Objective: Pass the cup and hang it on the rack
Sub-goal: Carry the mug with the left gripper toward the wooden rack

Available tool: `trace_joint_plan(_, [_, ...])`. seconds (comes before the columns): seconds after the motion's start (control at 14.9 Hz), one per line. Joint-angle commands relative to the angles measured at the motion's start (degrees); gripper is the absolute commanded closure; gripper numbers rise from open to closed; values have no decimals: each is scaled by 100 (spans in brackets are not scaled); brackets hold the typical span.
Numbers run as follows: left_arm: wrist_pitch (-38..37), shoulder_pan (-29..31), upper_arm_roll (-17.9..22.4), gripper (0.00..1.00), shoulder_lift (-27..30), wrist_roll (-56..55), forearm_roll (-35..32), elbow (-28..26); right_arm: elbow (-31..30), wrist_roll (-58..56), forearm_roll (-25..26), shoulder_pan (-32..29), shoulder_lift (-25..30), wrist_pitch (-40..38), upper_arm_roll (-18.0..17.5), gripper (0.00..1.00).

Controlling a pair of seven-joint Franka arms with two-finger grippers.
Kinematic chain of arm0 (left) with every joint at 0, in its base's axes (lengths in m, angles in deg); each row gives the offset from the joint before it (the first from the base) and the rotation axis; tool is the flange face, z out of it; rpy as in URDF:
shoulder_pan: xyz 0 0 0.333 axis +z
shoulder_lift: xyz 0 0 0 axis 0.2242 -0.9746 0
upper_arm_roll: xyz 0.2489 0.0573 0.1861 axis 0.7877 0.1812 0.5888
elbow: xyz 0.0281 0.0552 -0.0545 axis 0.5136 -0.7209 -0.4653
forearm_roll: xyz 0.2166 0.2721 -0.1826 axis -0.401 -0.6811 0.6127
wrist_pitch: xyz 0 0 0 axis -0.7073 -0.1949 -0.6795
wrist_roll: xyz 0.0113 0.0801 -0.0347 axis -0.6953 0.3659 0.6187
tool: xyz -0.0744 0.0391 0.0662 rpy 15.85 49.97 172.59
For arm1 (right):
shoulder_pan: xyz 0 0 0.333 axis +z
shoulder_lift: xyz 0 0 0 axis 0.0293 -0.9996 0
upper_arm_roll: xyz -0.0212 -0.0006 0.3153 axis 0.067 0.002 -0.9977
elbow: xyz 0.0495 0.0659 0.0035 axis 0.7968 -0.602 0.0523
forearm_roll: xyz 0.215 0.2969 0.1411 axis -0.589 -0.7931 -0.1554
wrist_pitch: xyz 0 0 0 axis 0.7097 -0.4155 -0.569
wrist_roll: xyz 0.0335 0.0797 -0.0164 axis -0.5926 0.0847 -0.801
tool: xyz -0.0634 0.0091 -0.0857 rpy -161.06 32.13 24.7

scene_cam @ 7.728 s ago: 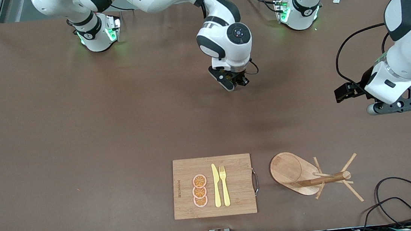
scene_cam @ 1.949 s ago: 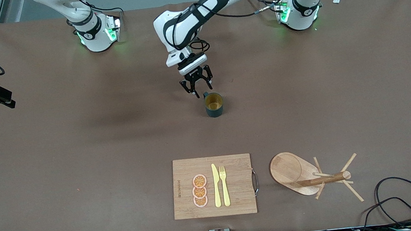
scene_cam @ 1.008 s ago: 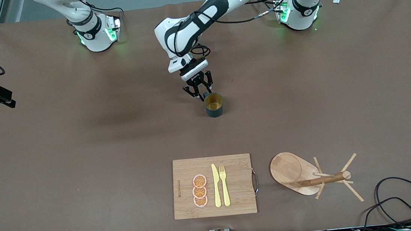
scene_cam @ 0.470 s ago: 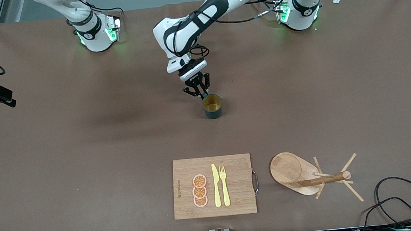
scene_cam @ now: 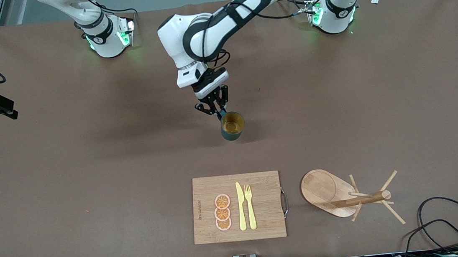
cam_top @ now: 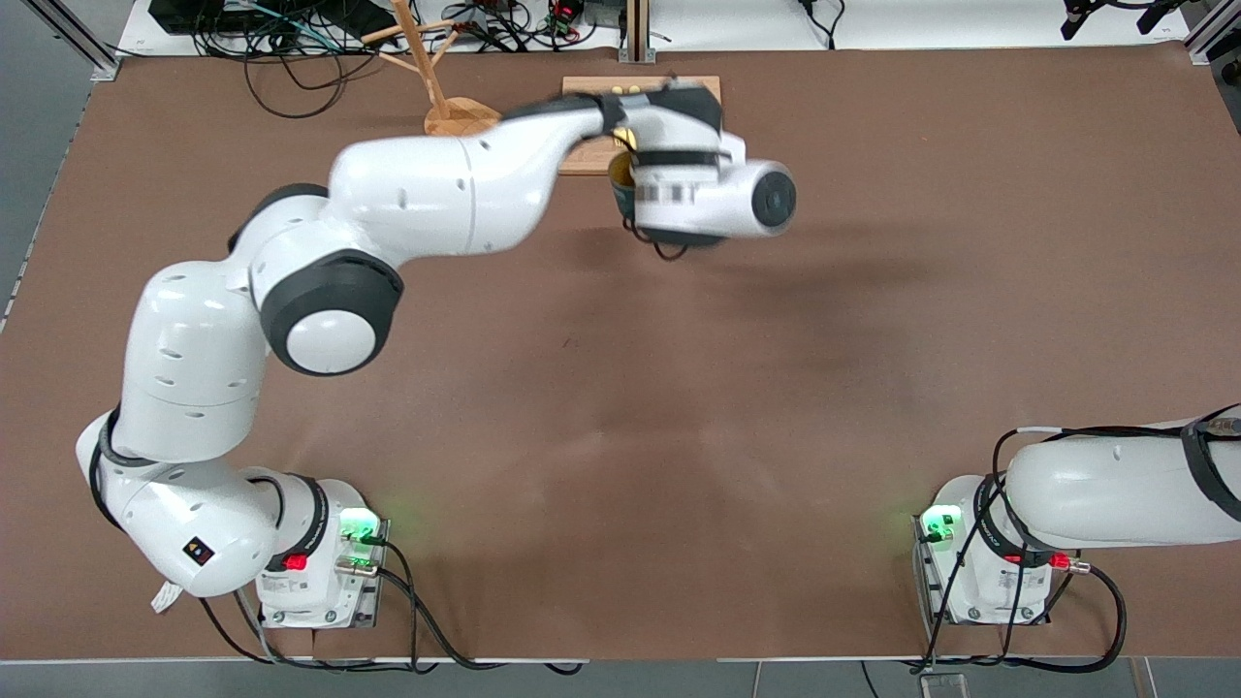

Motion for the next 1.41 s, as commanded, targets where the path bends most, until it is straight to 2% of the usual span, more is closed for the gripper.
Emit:
trace_joint_plan(0.0, [81,456,-36,100,518,740,794,141,7,-77,1,-76,34,-48,-53,0])
trace_joint_plan(0.2, [546,1141,-36,100,1010,1330,1814,176,7,-77,1,-67,34,-48,-53,0])
trace_joint_plan(0.47, [1083,2002,-45,100,1389,2173,3132,185,7,-77,1,-76,34,-48,-62,0])
trace_joint_plan(0.81, [1435,2908,-53,100,1460,3272,4819,378,7,-77,1,-76,34,-48,-53,0])
trace_joint_plan(1.08, [1672,3427,-45,100,1460,3975,6146,378,7,-77,1,-67,34,-39,-62,0])
trace_joint_plan(1.34, [1725,3840,-27,100,1398,4740,7192,370,7,-77,1,-67,34,-39,-62,0])
